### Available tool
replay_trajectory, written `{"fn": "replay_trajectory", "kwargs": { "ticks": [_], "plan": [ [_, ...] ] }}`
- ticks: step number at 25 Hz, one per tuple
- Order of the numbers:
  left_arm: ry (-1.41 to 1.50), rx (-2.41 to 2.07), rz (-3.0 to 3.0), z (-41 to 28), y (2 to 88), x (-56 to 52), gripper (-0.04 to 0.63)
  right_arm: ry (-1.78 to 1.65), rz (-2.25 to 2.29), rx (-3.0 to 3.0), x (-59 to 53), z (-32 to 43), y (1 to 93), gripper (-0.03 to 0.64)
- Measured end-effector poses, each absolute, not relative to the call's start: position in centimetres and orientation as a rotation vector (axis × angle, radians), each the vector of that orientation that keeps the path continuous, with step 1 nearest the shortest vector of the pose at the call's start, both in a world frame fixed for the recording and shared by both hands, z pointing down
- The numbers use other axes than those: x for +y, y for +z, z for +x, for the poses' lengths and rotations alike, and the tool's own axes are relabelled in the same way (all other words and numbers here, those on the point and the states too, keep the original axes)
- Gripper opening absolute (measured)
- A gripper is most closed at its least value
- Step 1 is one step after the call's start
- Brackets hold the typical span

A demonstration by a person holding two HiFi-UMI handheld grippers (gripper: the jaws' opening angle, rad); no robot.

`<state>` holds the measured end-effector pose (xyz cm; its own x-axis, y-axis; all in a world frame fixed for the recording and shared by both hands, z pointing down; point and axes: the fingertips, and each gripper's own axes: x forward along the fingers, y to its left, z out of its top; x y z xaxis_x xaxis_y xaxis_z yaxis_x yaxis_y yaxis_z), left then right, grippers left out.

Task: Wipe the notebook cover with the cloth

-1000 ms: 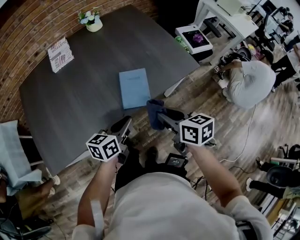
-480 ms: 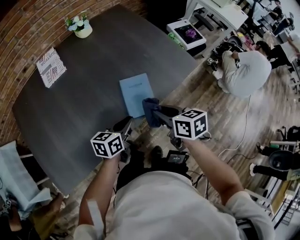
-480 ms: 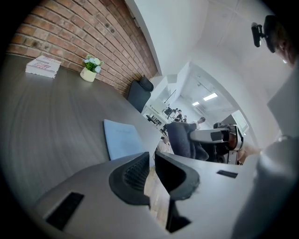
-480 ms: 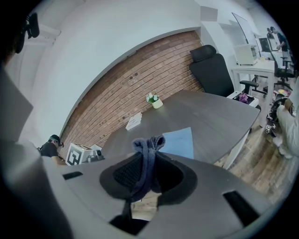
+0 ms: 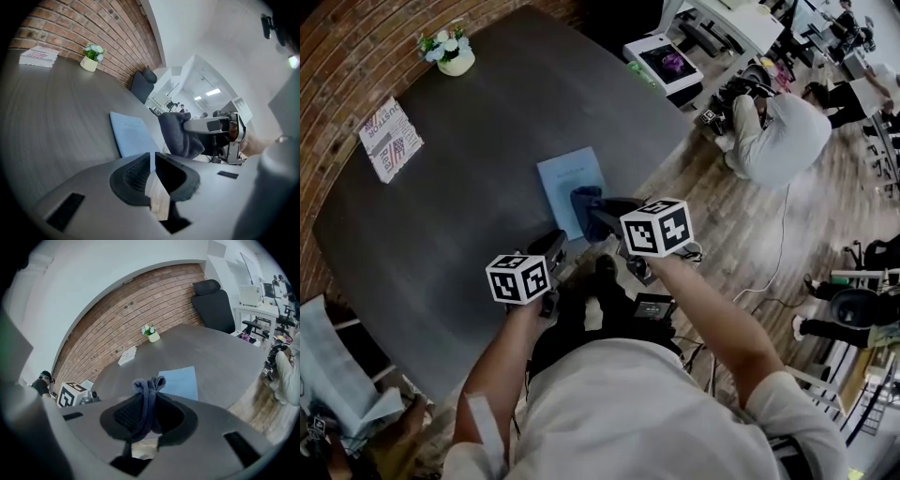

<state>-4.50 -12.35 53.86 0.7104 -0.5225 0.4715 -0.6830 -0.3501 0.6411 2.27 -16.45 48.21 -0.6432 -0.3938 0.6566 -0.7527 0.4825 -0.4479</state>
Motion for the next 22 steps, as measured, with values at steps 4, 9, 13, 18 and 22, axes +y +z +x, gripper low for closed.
{"fn": "replay_trajectory", "kwargs": {
  "ticks": [4,9,13,18,22],
  "plan": [
    [0.265,-0.939,2.01,-4.3,54.9,-13.5,0.041,1.006,0.922,-2.243,-18.8,1.3,49.6,0.098],
    [0.292,-0.957,1.954,-3.7,56.4,-14.6,0.041,1.033,0.881,-2.212,-22.3,-0.3,51.8,0.097],
    [0.354,-0.965,1.912,-3.6,58.0,-15.3,0.041,1.042,0.841,-2.178,-24.2,-2.0,53.6,0.098],
    [0.484,-0.996,1.865,-4.1,59.8,-15.6,0.021,1.082,0.785,-2.171,-25.9,-4.3,54.8,0.097],
    [0.53,-0.956,1.884,-3.8,60.0,-15.8,0.008,1.131,0.76,-2.177,-26.9,-5.8,55.3,0.097]
  ]
}}
